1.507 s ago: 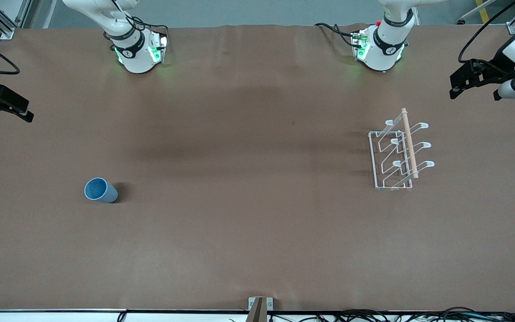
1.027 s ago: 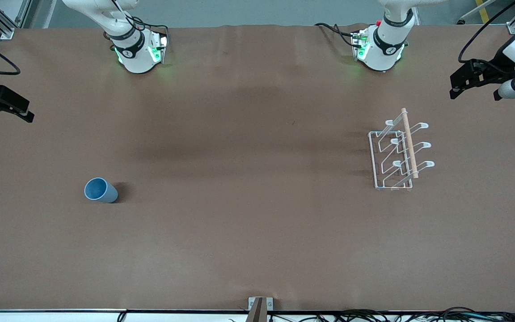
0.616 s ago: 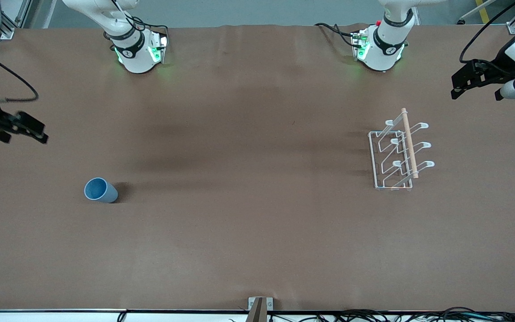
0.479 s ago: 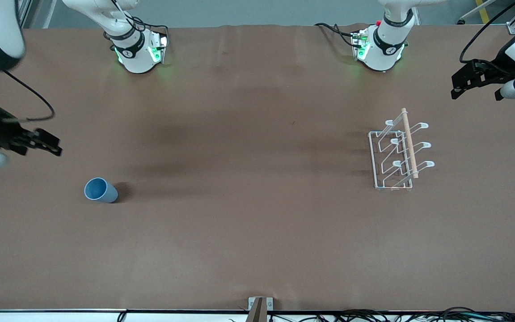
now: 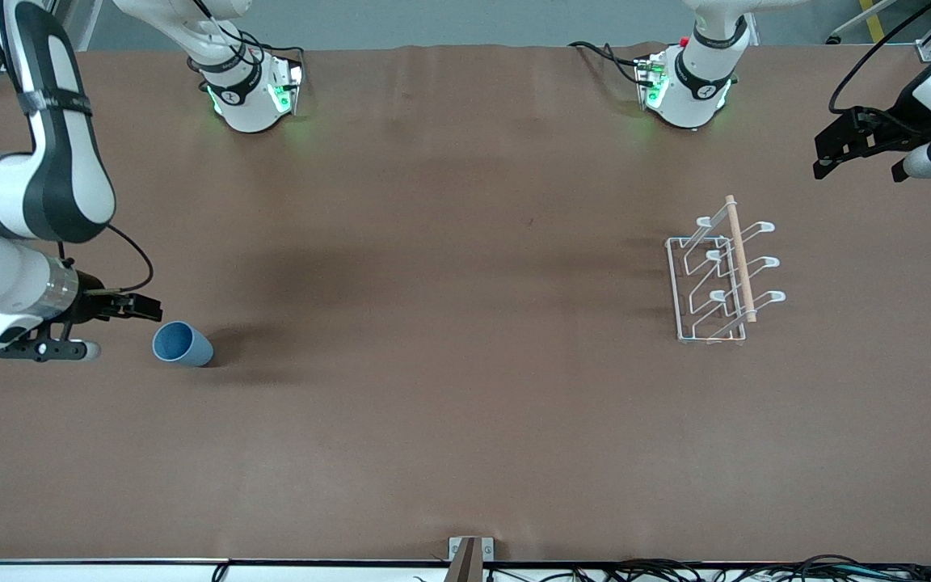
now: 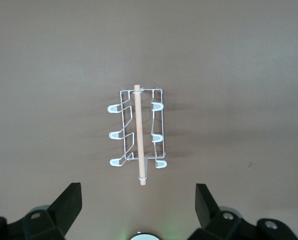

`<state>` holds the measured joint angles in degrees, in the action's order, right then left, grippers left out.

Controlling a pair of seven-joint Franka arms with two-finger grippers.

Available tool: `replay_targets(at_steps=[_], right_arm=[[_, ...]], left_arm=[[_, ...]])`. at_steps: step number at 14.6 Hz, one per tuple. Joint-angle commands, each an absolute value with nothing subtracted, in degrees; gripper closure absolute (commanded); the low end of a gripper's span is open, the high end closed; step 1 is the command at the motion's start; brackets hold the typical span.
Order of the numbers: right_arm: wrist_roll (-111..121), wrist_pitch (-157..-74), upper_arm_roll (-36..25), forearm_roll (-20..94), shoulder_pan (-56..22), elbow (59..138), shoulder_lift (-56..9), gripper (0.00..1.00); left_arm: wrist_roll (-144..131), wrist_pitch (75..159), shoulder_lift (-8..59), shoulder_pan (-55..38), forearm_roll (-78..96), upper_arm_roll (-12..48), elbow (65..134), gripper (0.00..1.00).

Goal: Hang cup on cup holder
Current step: 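Lower the right gripper beside the blue cup and close on its rim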

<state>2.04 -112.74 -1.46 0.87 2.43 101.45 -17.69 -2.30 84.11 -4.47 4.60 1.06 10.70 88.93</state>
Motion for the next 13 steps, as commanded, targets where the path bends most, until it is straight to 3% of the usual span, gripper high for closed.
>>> replay_targets(at_steps=[1, 9, 10, 11, 12, 13], right_arm=[[3.34, -115.3, -1.05, 1.49, 4.39, 101.86, -20.2, 0.05], [7.65, -133.67, -0.97, 1.49, 7.47, 109.16, -26.54, 0.12], [7.65, -133.68, -0.97, 1.49, 7.47, 109.16, -26.63, 0.23], [7.65, -133.68, -0.97, 1.49, 7.47, 109.16, -26.63, 0.58], [7.65, -133.94, -0.88, 1.58, 7.56, 109.16, -27.15, 0.76], [7.65, -134.55, -0.88, 1.67, 7.56, 109.07, -27.94, 0.86]], left_arm=[[-1.76, 83.41, -4.48, 5.01, 2.29, 10.72, 88.68, 0.0], [-1.76, 83.5, -4.22, 5.1, 3.08, 10.55, 88.59, 0.0], [-1.76, 83.5, -4.22, 5.1, 3.16, 10.55, 88.59, 0.0], [-1.76, 83.5, -4.22, 5.1, 3.16, 10.55, 88.59, 0.0], [-1.76, 83.5, -4.31, 5.1, 3.16, 10.55, 88.68, 0.0], [-1.84, 83.5, -4.31, 5.1, 3.16, 10.46, 88.68, 0.0]])
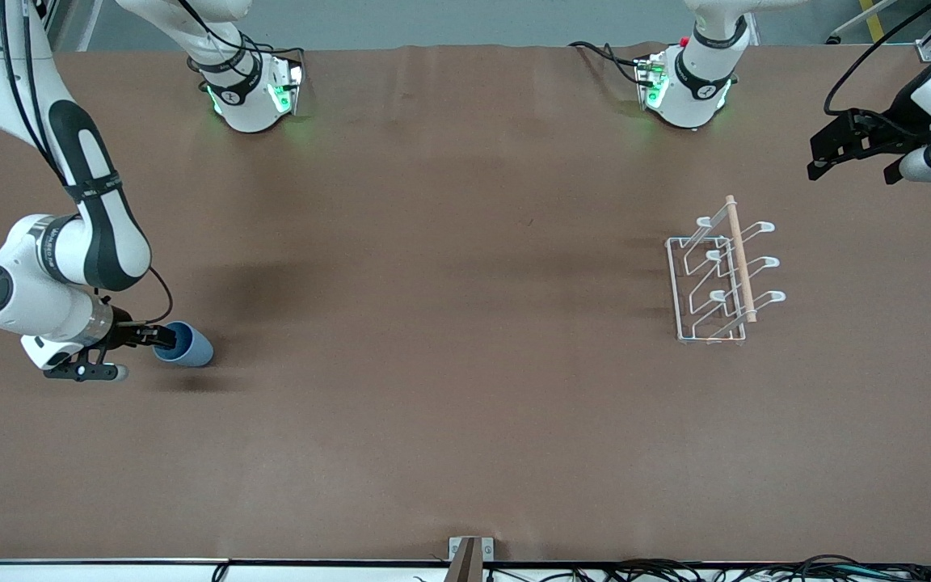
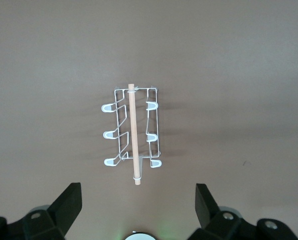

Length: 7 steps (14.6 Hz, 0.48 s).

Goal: Hang cup on cup holder
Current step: 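Lower the right gripper beside the blue cup and close on its rim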

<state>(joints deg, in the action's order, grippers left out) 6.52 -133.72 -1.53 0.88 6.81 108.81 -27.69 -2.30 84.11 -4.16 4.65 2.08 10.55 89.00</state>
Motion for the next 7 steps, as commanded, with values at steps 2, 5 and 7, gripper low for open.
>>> replay_targets(at_steps=[2, 5, 7], right_arm=[[7.47, -135.44, -0.88, 1.67, 7.47, 108.99, -28.21, 0.97], [6.86, -134.74, -0.88, 1.76, 6.95, 108.72, -27.95, 0.98], [7.12, -130.55, -0.7, 1.76, 6.77, 108.72, -26.29, 0.98]], left_arm=[[-1.76, 83.5, -4.22, 5.27, 3.16, 10.46, 88.68, 0.0], [-1.76, 83.5, -4.31, 5.27, 3.16, 10.37, 88.68, 0.0], [-1.76, 83.5, -4.22, 5.27, 3.16, 10.37, 88.77, 0.0]])
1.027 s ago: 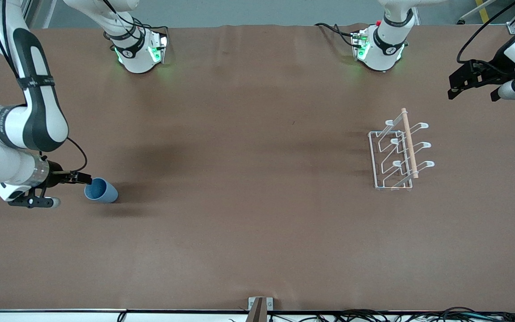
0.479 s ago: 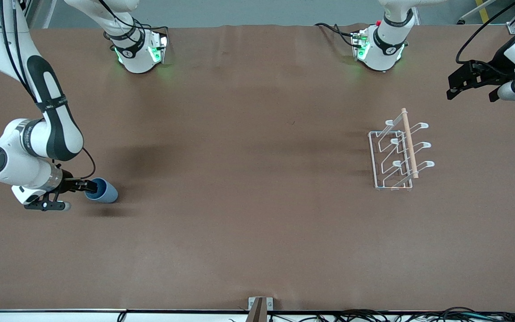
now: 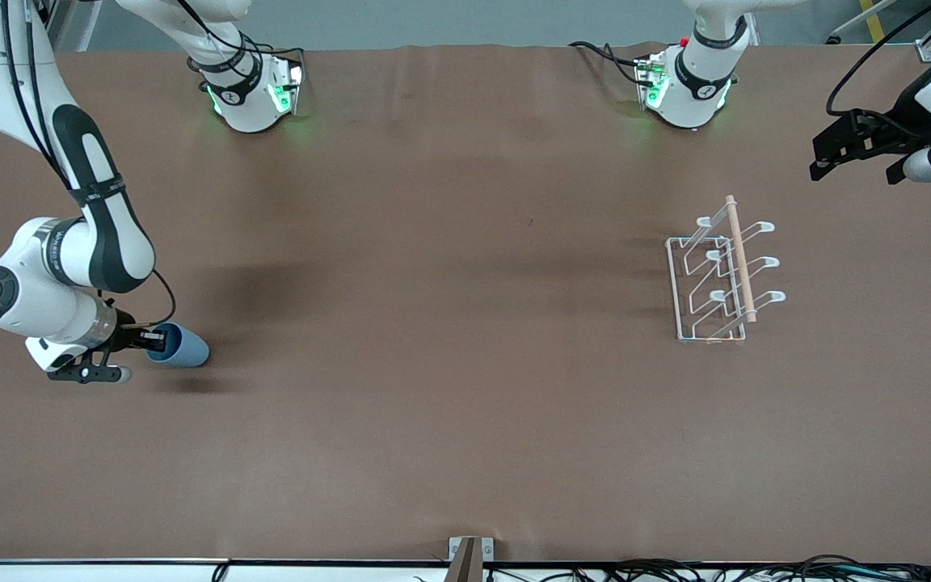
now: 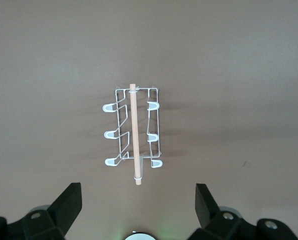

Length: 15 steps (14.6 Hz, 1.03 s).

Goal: Hang cup on cup holder
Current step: 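Lift the blue cup with the right gripper while the left gripper approaches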

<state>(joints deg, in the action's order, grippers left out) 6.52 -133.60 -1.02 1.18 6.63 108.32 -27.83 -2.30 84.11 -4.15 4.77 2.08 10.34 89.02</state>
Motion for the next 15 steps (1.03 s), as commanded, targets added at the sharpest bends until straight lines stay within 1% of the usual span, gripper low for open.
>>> replay_targets(at_steps=[1, 3, 6, 12, 14, 15], right_arm=[[7.12, -128.34, -0.36, 1.76, 6.51, 108.72, -24.54, 0.98], [7.12, -124.39, 0.96, 1.76, 6.42, 108.63, -20.94, 0.98], [6.86, -120.78, 2.19, 2.28, 5.72, 108.55, -16.27, 0.98], [7.56, -113.21, 5.18, 17.63, 4.4, 108.46, -10.12, 0.98], [7.65, -110.23, 5.45, 24.57, 3.43, 108.37, -8.18, 0.98], [7.82, -108.47, 5.45, 28.52, 2.47, 107.93, -7.04, 0.98]], left_arm=[[-1.76, 83.41, -4.22, 5.27, 3.16, 10.37, 88.77, 0.0], [-1.76, 83.5, -4.22, 5.27, 3.16, 10.37, 88.77, 0.0], [-1.76, 83.5, -4.22, 5.27, 3.16, 10.37, 88.77, 0.0], [-2.02, 84.28, -3.17, 5.19, 8.16, 10.46, 88.68, 0.0], [-2.02, 84.9, -2.29, 3.96, 8.7, 11.51, 88.77, 0.0], [-2.02, 85.42, -1.94, 3.17, 8.61, 12.99, 88.68, 0.0]])
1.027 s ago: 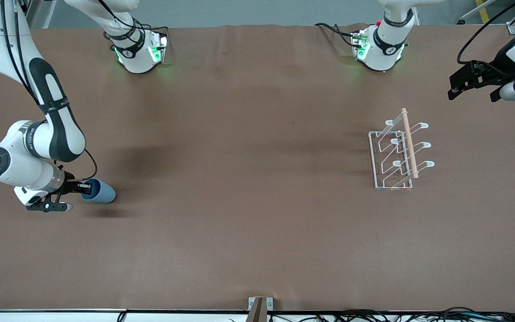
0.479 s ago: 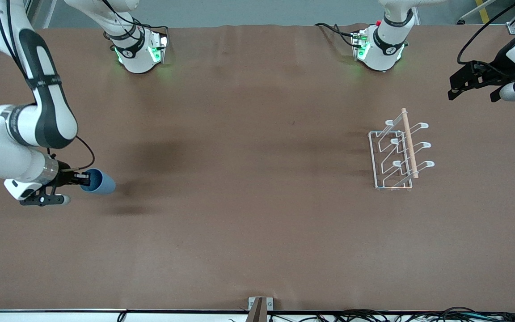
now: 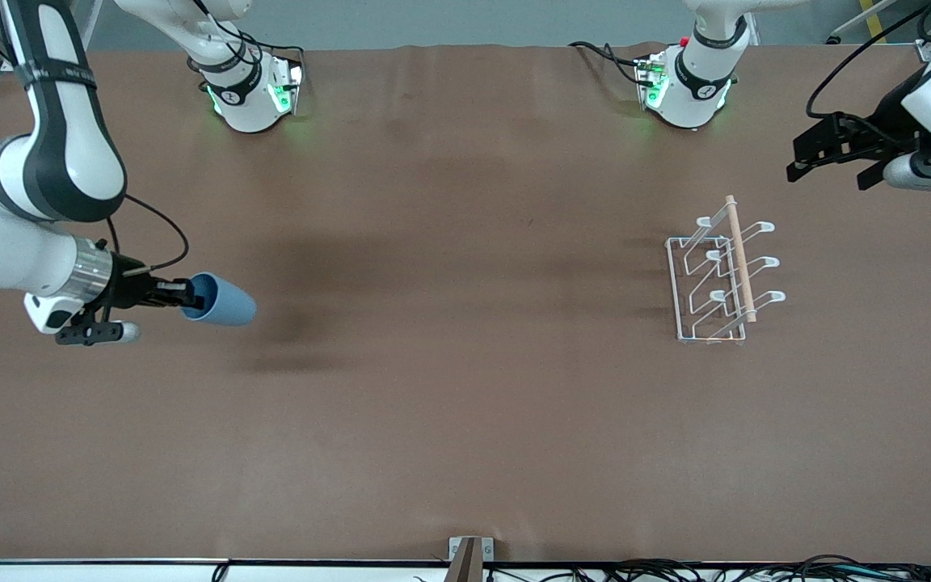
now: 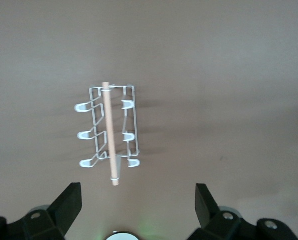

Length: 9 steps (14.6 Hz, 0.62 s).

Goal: Hang cup on cup holder
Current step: 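Lift the blue cup with the right gripper while the left gripper approaches, then grasp the blue cup's base with the left gripper beside the right gripper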

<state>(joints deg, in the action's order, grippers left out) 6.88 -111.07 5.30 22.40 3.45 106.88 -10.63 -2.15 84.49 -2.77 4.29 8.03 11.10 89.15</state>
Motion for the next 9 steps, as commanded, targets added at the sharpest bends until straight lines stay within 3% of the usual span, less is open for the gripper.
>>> replay_targets(at_steps=[1, 5, 9], right_arm=[[8.0, -107.07, 5.45, 31.78, 1.33, 107.23, -6.34, 0.98], [7.83, -106.09, 5.45, 47.51, -3.77, 103.28, -6.24, 0.93], [8.17, -101.78, 5.45, 56.94, -7.28, 102.92, -6.33, 0.99]], left_arm=[[-2.02, 86.73, -1.67, 2.73, 8.53, 14.4, 88.68, 0.0], [-2.11, 90.17, -1.58, 1.49, 8.44, 21.25, 88.59, 0.0], [-3.08, 92.55, -0.62, 1.49, 8.35, 31.0, 86.23, 0.0]])
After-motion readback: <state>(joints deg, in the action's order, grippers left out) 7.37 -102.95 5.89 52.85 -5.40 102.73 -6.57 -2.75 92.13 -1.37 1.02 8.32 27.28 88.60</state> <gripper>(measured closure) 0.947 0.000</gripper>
